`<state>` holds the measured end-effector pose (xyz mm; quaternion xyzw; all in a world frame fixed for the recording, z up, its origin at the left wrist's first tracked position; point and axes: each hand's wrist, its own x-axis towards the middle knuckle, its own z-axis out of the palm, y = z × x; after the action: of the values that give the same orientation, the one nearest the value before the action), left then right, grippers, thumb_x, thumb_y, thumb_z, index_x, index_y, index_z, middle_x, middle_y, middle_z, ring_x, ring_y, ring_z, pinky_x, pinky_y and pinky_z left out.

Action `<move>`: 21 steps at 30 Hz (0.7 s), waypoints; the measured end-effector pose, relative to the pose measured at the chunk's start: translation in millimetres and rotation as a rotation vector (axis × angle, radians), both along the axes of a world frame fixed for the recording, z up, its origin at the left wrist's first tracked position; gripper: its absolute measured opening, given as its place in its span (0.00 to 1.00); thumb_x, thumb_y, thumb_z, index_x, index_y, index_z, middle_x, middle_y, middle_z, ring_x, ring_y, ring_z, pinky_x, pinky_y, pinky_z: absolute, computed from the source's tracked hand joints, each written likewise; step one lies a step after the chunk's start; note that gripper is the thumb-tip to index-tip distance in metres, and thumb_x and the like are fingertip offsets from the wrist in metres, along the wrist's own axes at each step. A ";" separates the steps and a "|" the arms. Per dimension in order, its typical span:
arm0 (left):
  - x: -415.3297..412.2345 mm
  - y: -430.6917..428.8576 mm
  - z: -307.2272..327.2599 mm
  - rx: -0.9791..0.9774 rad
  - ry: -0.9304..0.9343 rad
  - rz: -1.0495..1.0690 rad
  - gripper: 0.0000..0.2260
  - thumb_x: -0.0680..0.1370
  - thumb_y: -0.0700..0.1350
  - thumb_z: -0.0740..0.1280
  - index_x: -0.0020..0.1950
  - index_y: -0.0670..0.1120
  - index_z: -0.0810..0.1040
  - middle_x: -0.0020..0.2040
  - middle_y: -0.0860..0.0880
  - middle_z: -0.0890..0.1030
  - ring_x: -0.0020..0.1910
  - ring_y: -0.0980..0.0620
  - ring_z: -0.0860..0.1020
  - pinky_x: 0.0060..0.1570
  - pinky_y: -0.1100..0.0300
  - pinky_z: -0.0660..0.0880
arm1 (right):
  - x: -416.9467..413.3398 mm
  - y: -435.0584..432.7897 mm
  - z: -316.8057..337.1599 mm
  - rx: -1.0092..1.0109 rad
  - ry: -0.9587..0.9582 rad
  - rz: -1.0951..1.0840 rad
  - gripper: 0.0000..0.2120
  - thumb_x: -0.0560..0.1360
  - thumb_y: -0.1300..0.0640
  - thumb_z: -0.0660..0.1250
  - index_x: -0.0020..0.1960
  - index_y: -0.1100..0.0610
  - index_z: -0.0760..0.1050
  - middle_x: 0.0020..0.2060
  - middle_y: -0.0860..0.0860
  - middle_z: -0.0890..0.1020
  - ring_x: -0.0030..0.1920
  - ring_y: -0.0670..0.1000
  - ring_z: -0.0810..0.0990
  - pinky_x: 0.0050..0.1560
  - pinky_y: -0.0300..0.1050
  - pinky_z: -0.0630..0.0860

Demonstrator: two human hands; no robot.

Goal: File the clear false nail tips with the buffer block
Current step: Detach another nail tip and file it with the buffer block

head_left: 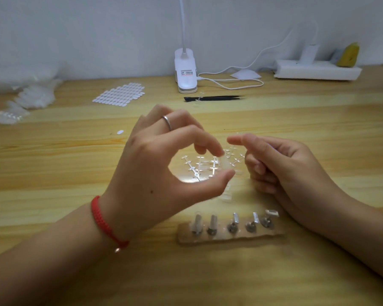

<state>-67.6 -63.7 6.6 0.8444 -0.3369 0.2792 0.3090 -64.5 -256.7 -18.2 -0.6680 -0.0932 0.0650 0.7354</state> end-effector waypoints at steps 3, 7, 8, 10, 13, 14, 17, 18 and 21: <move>-17.6 -1.0 -4.0 -0.030 0.190 -0.077 0.09 0.67 0.55 0.72 0.40 0.51 0.80 0.38 0.55 0.77 0.45 0.52 0.74 0.48 0.52 0.70 | 0.5 -0.3 -0.8 -0.001 -0.004 0.008 0.20 0.64 0.40 0.74 0.51 0.51 0.85 0.27 0.47 0.65 0.25 0.43 0.60 0.23 0.33 0.62; -24.3 -0.9 -11.4 -0.001 0.278 -0.111 0.08 0.66 0.55 0.72 0.39 0.52 0.80 0.38 0.57 0.76 0.46 0.55 0.74 0.49 0.51 0.70 | 0.5 -0.3 -2.2 -0.022 -0.005 0.021 0.19 0.66 0.40 0.74 0.50 0.50 0.85 0.28 0.48 0.64 0.26 0.44 0.59 0.23 0.33 0.62; -24.4 -1.3 -12.5 -0.003 0.286 -0.121 0.08 0.66 0.55 0.72 0.39 0.52 0.80 0.37 0.57 0.76 0.45 0.55 0.74 0.49 0.51 0.70 | 0.8 -0.5 -2.4 -0.025 -0.004 0.021 0.19 0.65 0.40 0.74 0.50 0.50 0.85 0.28 0.48 0.64 0.26 0.45 0.59 0.23 0.33 0.62; -24.5 -3.0 -14.2 -0.009 0.297 -0.138 0.08 0.66 0.55 0.72 0.39 0.53 0.80 0.37 0.57 0.75 0.45 0.55 0.73 0.50 0.51 0.69 | 0.9 -1.0 -3.1 -0.029 -0.011 0.025 0.18 0.66 0.41 0.75 0.50 0.50 0.85 0.28 0.48 0.64 0.26 0.45 0.59 0.23 0.33 0.62; -24.3 -4.1 -17.2 -0.008 0.322 -0.141 0.08 0.65 0.55 0.72 0.39 0.54 0.80 0.37 0.57 0.76 0.46 0.56 0.74 0.51 0.53 0.68 | 1.5 -1.3 -5.0 -0.031 -0.028 0.036 0.17 0.68 0.41 0.71 0.51 0.50 0.85 0.28 0.47 0.64 0.26 0.44 0.60 0.23 0.33 0.62; -23.9 -4.0 -18.0 -0.009 0.338 -0.141 0.08 0.65 0.56 0.72 0.39 0.54 0.80 0.37 0.57 0.76 0.46 0.56 0.74 0.51 0.53 0.68 | 2.0 -1.4 -5.5 -0.033 -0.030 0.036 0.17 0.68 0.41 0.71 0.51 0.50 0.85 0.28 0.47 0.65 0.26 0.44 0.60 0.23 0.33 0.62; -22.9 -3.4 -19.6 -0.007 0.365 -0.148 0.07 0.66 0.56 0.73 0.39 0.55 0.80 0.37 0.57 0.76 0.47 0.55 0.74 0.51 0.55 0.68 | 2.7 -1.9 -6.5 -0.042 -0.035 0.037 0.16 0.69 0.42 0.71 0.50 0.50 0.85 0.27 0.46 0.65 0.26 0.44 0.60 0.23 0.33 0.62; -23.4 -3.3 -19.9 0.001 0.364 -0.151 0.07 0.66 0.56 0.73 0.39 0.56 0.80 0.37 0.57 0.76 0.47 0.55 0.74 0.51 0.55 0.67 | 2.8 -2.1 -6.6 -0.044 -0.037 0.037 0.16 0.69 0.42 0.71 0.50 0.50 0.85 0.27 0.46 0.65 0.26 0.44 0.60 0.23 0.33 0.62; -24.4 -4.1 -20.1 0.030 0.346 -0.150 0.07 0.65 0.56 0.73 0.40 0.56 0.80 0.37 0.58 0.75 0.47 0.55 0.74 0.51 0.56 0.67 | 2.5 -2.7 -7.0 -0.055 -0.044 0.044 0.16 0.69 0.42 0.70 0.50 0.50 0.85 0.27 0.46 0.65 0.26 0.44 0.61 0.23 0.33 0.62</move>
<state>-92.0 -67.7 -13.5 0.8569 -0.3448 0.1009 0.3697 -62.0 -259.4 -25.2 -0.6872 -0.1221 0.0688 0.7128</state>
